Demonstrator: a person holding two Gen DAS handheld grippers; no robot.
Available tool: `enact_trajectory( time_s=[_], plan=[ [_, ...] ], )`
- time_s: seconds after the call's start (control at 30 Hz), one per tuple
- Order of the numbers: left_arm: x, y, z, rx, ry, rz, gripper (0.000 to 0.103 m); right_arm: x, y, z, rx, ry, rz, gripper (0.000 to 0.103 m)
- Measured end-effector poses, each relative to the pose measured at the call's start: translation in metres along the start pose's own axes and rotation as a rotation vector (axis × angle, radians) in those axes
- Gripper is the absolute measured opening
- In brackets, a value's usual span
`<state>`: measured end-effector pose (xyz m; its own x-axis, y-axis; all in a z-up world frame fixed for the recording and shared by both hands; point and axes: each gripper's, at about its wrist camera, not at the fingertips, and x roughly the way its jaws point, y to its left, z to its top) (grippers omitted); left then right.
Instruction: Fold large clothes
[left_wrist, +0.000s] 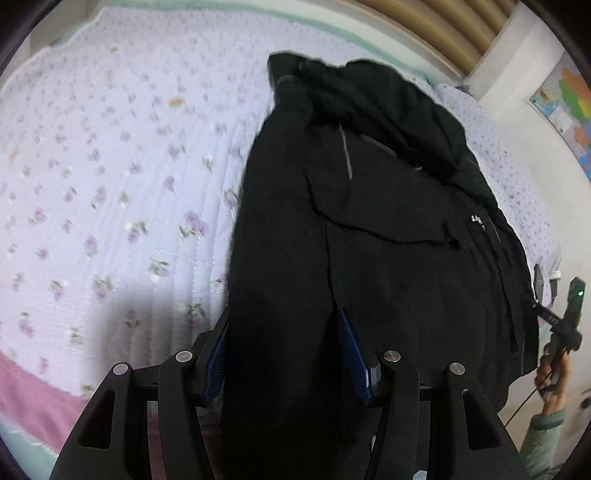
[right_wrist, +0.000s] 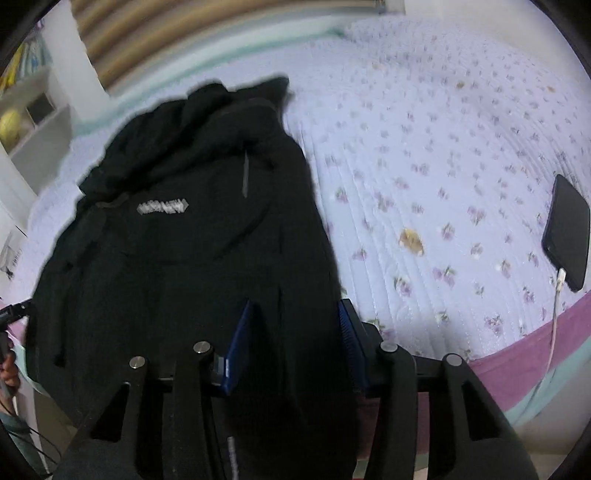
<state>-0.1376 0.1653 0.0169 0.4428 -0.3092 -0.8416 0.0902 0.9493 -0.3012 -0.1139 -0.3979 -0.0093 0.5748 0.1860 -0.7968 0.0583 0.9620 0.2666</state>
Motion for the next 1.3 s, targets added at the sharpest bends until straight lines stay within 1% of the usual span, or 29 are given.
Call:
enact_trajectory(
  time_s=[0.03,0.07,0.1,0.13,0.17,0.2,0.23,0.27,0.3,0.33,0.37,0.4,0.47,0.53,0.7,0.77,0.8,0.83,0.87,0.9,0.93,0.97,1.0,1.07,1.13,1.2,1.23,1.3],
  plan=[
    [0.001,0.002,0.001,-0.011,0.001,-0.016,0.057,0.005,0.001,-0.002,-0.005,0.012,-0.002,0.051],
    [0.0,0.003,0.004,-0.019,-0.001,-0.043,0.057,0.005,0.004,-0.002,-0.026,0.023,-0.014,0.048],
    [-0.001,0.002,0.005,-0.018,0.003,-0.069,0.057,0.003,0.013,-0.002,-0.074,0.034,-0.026,0.039],
    [-0.004,-0.002,0.007,-0.017,0.007,-0.132,0.057,-0.001,0.02,-0.002,-0.109,0.039,-0.021,0.037],
    [-0.009,-0.005,0.007,-0.014,0.001,-0.212,0.057,-0.008,0.029,0.0,-0.144,0.04,0.001,0.037],
    [-0.017,-0.011,0.008,-0.009,-0.019,-0.321,0.057,-0.014,0.034,0.001,-0.155,0.038,0.037,0.037],
    [-0.028,-0.017,0.009,0.004,-0.048,-0.401,0.057,-0.025,0.04,0.003,-0.158,0.028,0.109,0.037],
    [-0.036,-0.023,0.011,0.013,-0.074,-0.433,0.057,-0.035,0.045,0.006,-0.155,0.008,0.184,0.037],
    [-0.04,-0.024,0.013,0.009,-0.088,-0.451,0.057,-0.041,0.047,0.009,-0.146,-0.004,0.237,0.037],
    [-0.041,-0.024,0.015,-0.001,-0.095,-0.486,0.057,-0.044,0.048,0.011,-0.12,-0.005,0.293,0.037],
    [-0.037,-0.021,0.016,-0.019,-0.088,-0.52,0.057,-0.042,0.048,0.012,-0.11,0.003,0.302,0.037],
    [-0.031,-0.017,0.015,-0.045,-0.068,-0.543,0.057,-0.035,0.048,0.01,-0.106,0.021,0.293,0.037],
    [-0.022,-0.006,0.007,-0.089,-0.034,-0.548,0.057,-0.019,0.047,0.003,-0.09,0.066,0.24,0.037],
    [-0.026,0.003,-0.007,-0.099,-0.039,-0.531,0.057,-0.012,0.047,-0.01,-0.088,0.092,0.203,0.04],
    [-0.044,0.007,-0.042,-0.079,-0.045,-0.542,0.057,-0.029,0.048,-0.035,-0.097,0.101,0.173,0.043],
    [-0.046,0.004,-0.057,-0.072,-0.039,-0.558,0.057,-0.031,0.044,-0.044,-0.102,0.148,0.125,0.044],
    [-0.046,0.002,-0.063,-0.069,-0.041,-0.555,0.057,-0.03,0.049,-0.051,-0.117,0.162,0.1,0.044],
    [-0.047,-0.001,-0.069,-0.063,-0.048,-0.535,0.057,-0.034,0.056,-0.062,-0.147,0.156,0.071,0.044],
    [-0.049,-0.002,-0.073,-0.059,-0.06,-0.492,0.057,-0.038,0.054,-0.069,-0.16,0.145,0.057,0.043],
    [-0.049,-0.002,-0.075,-0.061,-0.071,-0.457,0.056,-0.04,0.057,-0.074,-0.168,0.13,0.041,0.039],
    [-0.05,-0.004,-0.076,-0.064,-0.081,-0.429,0.048,-0.045,0.059,-0.077,-0.163,0.094,0.015,0.036],
    [-0.053,-0.005,-0.076,-0.063,-0.097,-0.402,0.023,-0.049,0.059,-0.079,-0.156,0.075,0.009,0.026],
    [-0.057,-0.007,-0.075,-0.056,-0.116,-0.375,0.017,-0.055,0.059,-0.078,-0.141,0.052,0.005,0.017],
    [-0.069,-0.011,-0.071,-0.052,-0.165,-0.346,0.014,-0.07,0.058,-0.075,-0.123,0.007,0.009,0.014],
    [-0.082,-0.009,-0.064,-0.06,-0.204,-0.357,0.014,-0.085,0.057,-0.069,-0.118,-0.038,0.017,0.013],
    [-0.092,-0.003,-0.054,-0.075,-0.231,-0.389,0.014,-0.101,0.054,-0.061,-0.105,-0.074,0.054,0.012],
    [-0.096,0.001,-0.047,-0.091,-0.243,-0.423,0.014,-0.109,0.05,-0.053,-0.091,-0.092,0.096,0.012],
    [-0.1,0.004,-0.036,-0.111,-0.259,-0.472,0.015,-0.117,0.046,-0.035,-0.082,-0.11,0.141,0.012]
  ],
)
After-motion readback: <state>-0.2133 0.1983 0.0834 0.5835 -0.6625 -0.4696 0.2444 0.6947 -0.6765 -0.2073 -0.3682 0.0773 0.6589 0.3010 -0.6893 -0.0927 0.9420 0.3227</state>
